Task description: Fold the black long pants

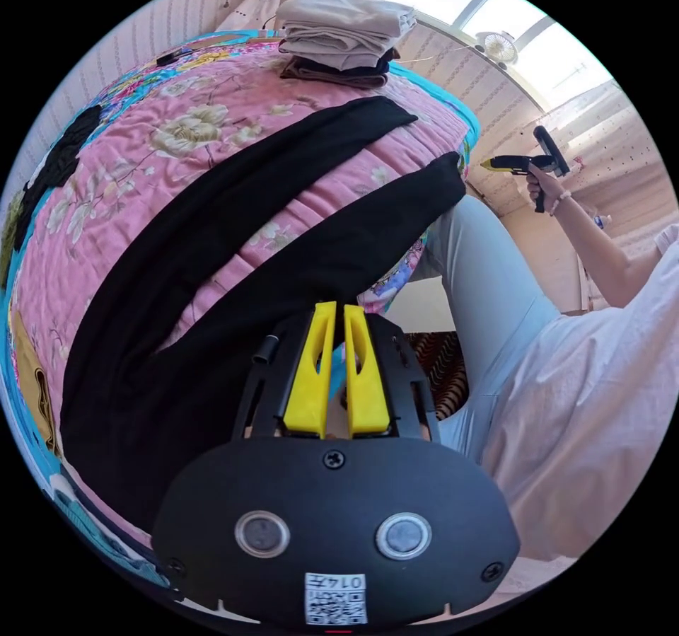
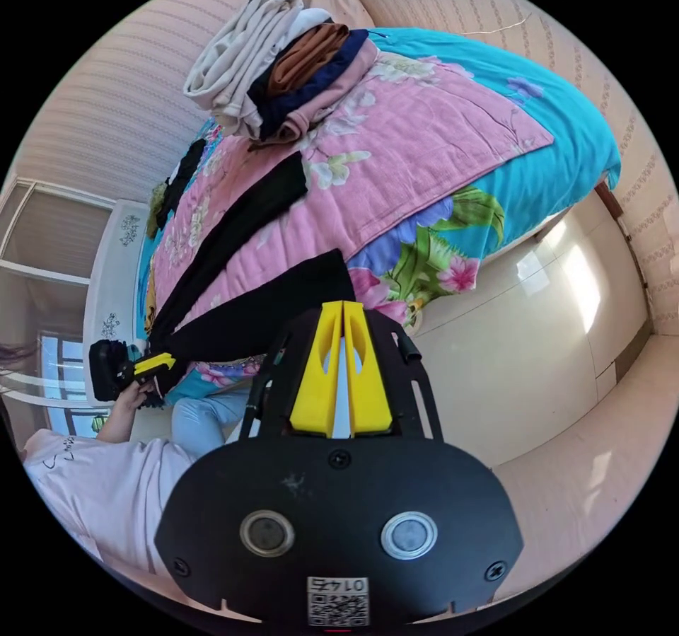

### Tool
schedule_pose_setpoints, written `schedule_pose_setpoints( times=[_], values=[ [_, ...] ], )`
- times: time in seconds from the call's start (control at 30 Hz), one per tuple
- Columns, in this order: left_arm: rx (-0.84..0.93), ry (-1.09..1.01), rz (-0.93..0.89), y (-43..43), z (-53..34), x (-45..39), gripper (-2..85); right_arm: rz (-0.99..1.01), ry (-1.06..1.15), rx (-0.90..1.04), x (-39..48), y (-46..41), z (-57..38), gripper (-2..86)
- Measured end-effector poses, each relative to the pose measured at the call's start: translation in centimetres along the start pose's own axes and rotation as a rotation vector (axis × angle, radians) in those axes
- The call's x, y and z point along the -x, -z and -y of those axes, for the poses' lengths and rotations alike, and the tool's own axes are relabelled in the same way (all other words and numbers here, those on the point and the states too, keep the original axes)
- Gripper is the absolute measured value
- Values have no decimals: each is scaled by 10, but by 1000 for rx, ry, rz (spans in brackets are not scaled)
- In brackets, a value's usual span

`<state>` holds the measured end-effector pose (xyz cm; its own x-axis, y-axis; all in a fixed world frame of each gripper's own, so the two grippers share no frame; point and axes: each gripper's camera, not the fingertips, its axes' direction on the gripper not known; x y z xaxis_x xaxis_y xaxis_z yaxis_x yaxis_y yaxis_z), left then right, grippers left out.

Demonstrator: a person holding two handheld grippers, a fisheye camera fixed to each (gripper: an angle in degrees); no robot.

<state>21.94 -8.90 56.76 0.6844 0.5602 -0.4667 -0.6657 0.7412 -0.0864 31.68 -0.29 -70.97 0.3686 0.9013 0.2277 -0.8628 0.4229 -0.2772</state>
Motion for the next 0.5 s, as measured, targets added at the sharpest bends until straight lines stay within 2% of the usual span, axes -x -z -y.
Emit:
schedule_pose_setpoints(
  times=[0.13, 0.3, 0.4, 0.5],
  values=[
    [-38, 9, 8, 16, -3, 3, 4, -2, 44, -45, 12, -2, 12, 28],
    [-88, 90, 111, 25, 5, 25, 29, -64, 128, -27, 37, -37, 41, 70],
    [-95, 120, 181, 17, 14, 34, 46, -32, 118, 75, 37, -69, 56, 48],
    [-1, 169, 176, -16, 27, 48, 42, -36, 136, 54, 42, -68, 60, 7]
  ],
)
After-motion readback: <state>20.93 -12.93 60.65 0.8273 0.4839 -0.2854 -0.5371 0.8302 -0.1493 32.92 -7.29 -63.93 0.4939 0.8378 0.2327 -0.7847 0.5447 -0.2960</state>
